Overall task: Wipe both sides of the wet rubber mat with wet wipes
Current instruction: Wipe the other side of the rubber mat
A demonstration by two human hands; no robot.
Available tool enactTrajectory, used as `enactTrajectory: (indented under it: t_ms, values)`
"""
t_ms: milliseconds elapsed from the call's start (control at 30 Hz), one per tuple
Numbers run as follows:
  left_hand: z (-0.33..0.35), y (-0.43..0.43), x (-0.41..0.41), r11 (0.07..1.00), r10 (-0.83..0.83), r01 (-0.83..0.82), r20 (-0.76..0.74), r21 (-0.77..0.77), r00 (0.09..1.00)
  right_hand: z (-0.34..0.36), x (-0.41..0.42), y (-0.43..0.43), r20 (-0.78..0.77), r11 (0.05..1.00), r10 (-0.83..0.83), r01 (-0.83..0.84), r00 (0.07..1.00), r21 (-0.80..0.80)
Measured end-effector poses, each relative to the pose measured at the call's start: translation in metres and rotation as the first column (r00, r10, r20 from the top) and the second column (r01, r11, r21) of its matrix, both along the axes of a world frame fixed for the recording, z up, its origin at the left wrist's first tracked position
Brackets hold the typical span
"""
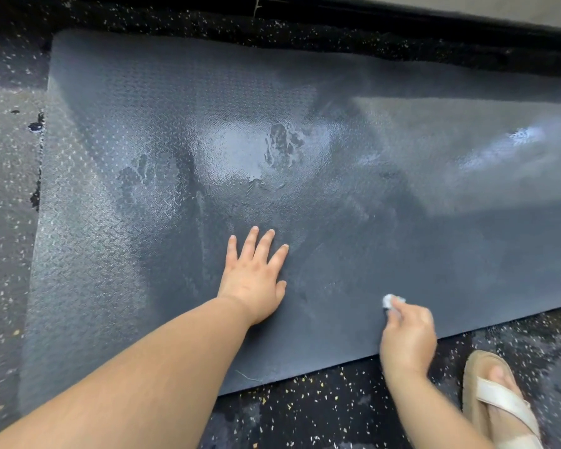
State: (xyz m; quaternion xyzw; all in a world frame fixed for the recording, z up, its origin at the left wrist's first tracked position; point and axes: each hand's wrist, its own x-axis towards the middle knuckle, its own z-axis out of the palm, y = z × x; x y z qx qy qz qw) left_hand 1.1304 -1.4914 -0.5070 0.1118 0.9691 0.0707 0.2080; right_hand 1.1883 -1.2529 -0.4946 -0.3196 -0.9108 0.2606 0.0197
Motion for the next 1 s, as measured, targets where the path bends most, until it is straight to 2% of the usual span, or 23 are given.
enactTrajectory:
  t_ms: [67,167,233,300,367,400,467,567,633,767,867,1000]
  values:
    - [0.001,0.001,0.0,1.0,0.006,-0.006,0.003,0.001,1.0,0.001,0.024,-0.039,-0.048,0.989,0.094,-0.099,0.994,-0.106]
    - [0.003,0.002,-0.001,1.0,0.015,-0.015,0.016,0.006,1.0,0.008,0.05,-0.063,-0.025,0.892,0.409,-0.406,0.912,-0.197]
    - [0.004,0.002,-0.002,1.0,-0.001,0.001,0.021,0.001,1.0,0.016,0.045,-0.052,0.022,0.851,0.494,-0.478,0.869,-0.219]
    - [0.004,0.001,-0.002,1.0,-0.011,0.01,0.024,0.006,1.0,0.022,0.028,-0.027,0.036,0.929,0.362,-0.357,0.932,-0.103]
    - [0.006,0.0,-0.003,1.0,-0.011,0.011,0.033,0.006,0.999,0.029,0.009,-0.001,0.006,0.994,0.095,-0.094,0.995,-0.049]
    - [0.007,0.0,-0.004,1.0,-0.009,0.009,0.041,0.006,0.999,0.03,0.006,0.008,0.041,1.0,0.0,0.002,0.999,-0.026]
    - [0.01,0.002,-0.006,1.0,0.005,-0.006,0.06,0.004,0.998,0.027,0.01,0.003,0.133,0.999,-0.038,0.037,0.99,0.012]
    - [0.017,0.004,-0.011,1.0,0.018,-0.018,0.104,0.003,0.994,0.021,0.027,-0.034,0.178,0.996,0.063,-0.05,0.982,-0.078]
    - [0.023,0.002,-0.016,1.0,0.015,-0.017,0.122,0.019,0.992,0.024,0.026,-0.048,0.271,0.98,0.172,-0.136,0.947,-0.144]
    - [0.034,-0.009,-0.033,0.998,-0.016,0.008,0.139,0.057,0.99,0.056,-0.025,-0.052,0.418,0.935,0.308,-0.192,0.855,-0.297]
    - [0.046,-0.017,-0.052,0.995,-0.053,0.035,0.205,0.091,0.977,0.1,-0.073,-0.063,0.419,0.899,0.387,-0.235,0.822,-0.37]
    - [0.072,-0.022,-0.088,0.995,-0.085,0.064,0.288,0.082,0.954,0.154,-0.123,-0.088,0.434,0.838,0.544,-0.436,0.718,-0.329]
